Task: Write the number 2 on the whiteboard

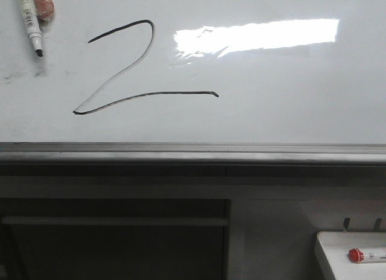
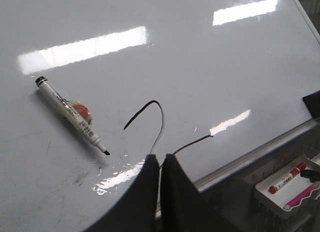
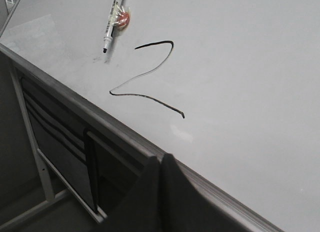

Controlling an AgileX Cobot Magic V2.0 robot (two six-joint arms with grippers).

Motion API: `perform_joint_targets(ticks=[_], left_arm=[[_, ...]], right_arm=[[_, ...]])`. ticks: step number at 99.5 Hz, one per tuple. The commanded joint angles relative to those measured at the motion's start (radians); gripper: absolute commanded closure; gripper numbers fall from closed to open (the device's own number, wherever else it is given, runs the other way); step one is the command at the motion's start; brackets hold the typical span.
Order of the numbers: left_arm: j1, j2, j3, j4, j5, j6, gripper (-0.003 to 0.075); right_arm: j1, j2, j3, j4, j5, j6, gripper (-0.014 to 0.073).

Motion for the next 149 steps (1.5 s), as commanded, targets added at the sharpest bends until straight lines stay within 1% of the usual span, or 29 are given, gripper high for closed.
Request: perform_joint_targets(ticks=[1,10,17,22,29,37,45,49,59,67,73,149], left_arm=[[0.006,0.012,-0.007,-0.011,-0.073,-0.006,0.0741],[0.025,-0.005,0.033,0.002,-0.087,-0.004,0.0741],[0.06,-0.032,0.086,0.067,-0.153,-0.001,0.0741],[0.096,-0.056,0.136,0.125,-0.226,-0.013,0.0741],[0.162,-0.095,0.22,0.189,-0.335,-0.079,0.0741],[0.231,-0.119,0.302,0.225,-0.408,-0.174,0.0741],[0.272,-0.117,0.354,0.243,-0.386,-0.244,0.0741],[0.282,-0.117,0.372,0.25,-0.373,-0.254,0.0741],[0.282,-0.117,0.424,0.259,-0.328,-0.28,0.0741],[0.282,-0.117,0.464,0.259,-0.32,-0.325,0.0741],[0.282,-0.117,0.464,0.259,-0.258,-0.325,0.0741],[0.282,-0.117,0.464,0.253,-0.258,-0.329,0.0741]], right_arm=[[-0.006,0.007,-0.028,0.007,-0.072,-0.011,0.0666],[-0.006,0.007,-0.028,0.007,-0.072,-0.011,0.0666],[-0.006,0.007,-0.028,0.007,-0.072,-0.011,0.0666],[-0.006,0.007,-0.028,0.007,-0.072,-0.011,0.0666],[-0.006,0.007,-0.028,0.007,-0.072,-0.011,0.0666],[-0.006,0.007,-0.028,0.007,-0.072,-0.011,0.0666],[-0.006,0.007,-0.028,0.007,-0.069,-0.011,0.0666],[-0.006,0.007,-0.028,0.007,-0.069,-0.011,0.0666],[-0.006,0.007,-0.028,0.007,-0.069,-0.011,0.0666],[-0.006,0.007,-0.028,0.007,-0.069,-0.011,0.0666],[-0.006,0.007,-0.028,0.007,-0.069,-0.011,0.0666],[-0.006,0.007,-0.028,0.007,-0.069,-0.011,0.0666]])
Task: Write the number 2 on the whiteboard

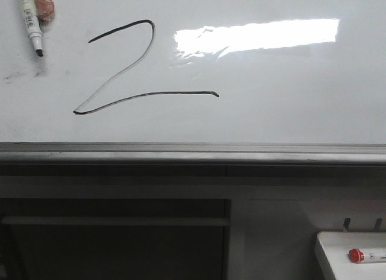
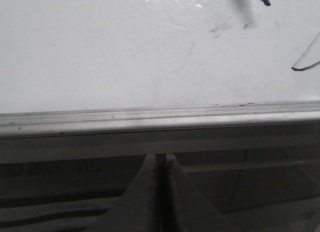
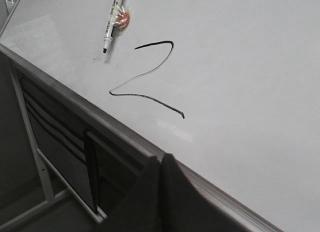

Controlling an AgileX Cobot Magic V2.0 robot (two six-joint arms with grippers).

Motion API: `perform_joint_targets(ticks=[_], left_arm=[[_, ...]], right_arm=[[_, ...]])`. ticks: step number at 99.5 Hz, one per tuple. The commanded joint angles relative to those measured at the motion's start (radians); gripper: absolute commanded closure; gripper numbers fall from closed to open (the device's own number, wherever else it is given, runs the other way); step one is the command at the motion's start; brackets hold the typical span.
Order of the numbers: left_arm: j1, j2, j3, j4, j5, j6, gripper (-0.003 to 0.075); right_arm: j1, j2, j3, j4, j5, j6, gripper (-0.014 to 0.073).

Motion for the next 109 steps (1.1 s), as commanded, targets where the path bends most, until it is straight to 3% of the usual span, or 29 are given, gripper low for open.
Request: perform_joint_targets(ticks=[1,25,41,49,63,68,84,96,109], left_arm=[[0.002,-0.026,0.009,-0.01,-0.051,-0.011,0.0741],[0.002,-0.026,0.009,-0.01,-0.051,-0.011,0.0741],[0.002,-0.026,0.009,-0.01,-0.051,-0.011,0.0741],[0.002,-0.026,0.009,-0.01,-0.051,-0.011,0.0741],[0.002,-0.026,0.009,-0.01,-0.051,-0.011,0.0741],[0.002,-0.026,0.009,-0.01,-0.051,-0.011,0.0741],[0.002,-0.026,0.009,-0.01,-0.051,-0.011,0.0741],[0.002,-0.026,0.009,-0.01,-0.053,-0.011,0.0741],[0.002,-0.026,0.009,-0.01,-0.053,-0.011,0.0741]], right_arm=[[-0.006,0.007,-0.028,0.006,-0.068,-0.011,0.0666],[-0.006,0.004,0.001,0.0,-0.078,-0.011,0.0666],[-0.022,-0.025,0.072,-0.168,-0.078,0.022,0.0666],[-0.059,-0.072,0.135,-0.306,-0.13,0.256,0.0666],[-0.173,-0.178,0.256,-0.664,-0.18,0.719,0.0666],[-0.235,-0.233,0.251,-0.738,-0.06,0.784,0.0666],[-0.372,-0.364,0.256,-0.739,0.101,0.784,0.0666],[-0.382,-0.359,0.256,-0.706,0.234,0.784,0.0666],[-0.38,-0.359,0.256,-0.704,0.228,0.784,0.0666]])
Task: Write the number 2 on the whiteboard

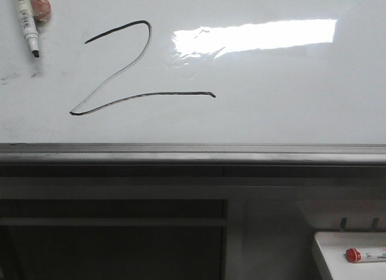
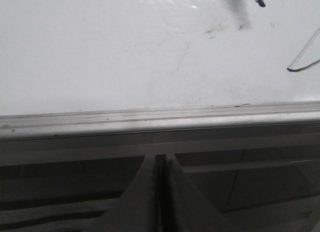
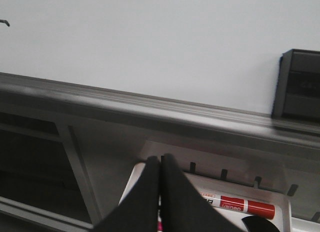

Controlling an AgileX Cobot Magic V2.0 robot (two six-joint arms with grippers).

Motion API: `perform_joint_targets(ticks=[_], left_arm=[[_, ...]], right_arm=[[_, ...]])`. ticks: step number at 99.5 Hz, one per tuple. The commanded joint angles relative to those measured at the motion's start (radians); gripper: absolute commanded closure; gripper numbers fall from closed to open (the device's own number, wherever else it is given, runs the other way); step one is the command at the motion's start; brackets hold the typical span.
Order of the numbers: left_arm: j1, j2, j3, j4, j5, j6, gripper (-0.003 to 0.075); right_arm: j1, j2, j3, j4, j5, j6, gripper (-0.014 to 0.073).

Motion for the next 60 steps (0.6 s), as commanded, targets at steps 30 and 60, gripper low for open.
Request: perform_joint_targets(ticks=[30,60], left_arm=[[0.002,-0.026,0.009,-0.01,-0.054,-0.011,0.0741],[0.002,-0.026,0.009,-0.01,-0.054,-0.011,0.0741]], right_arm=[[-0.007,-0.019,0.026,0.002,-0.026,0.004,0.0666],[-0.007,-0.019,0.026,0.002,-0.026,0.004,0.0666]])
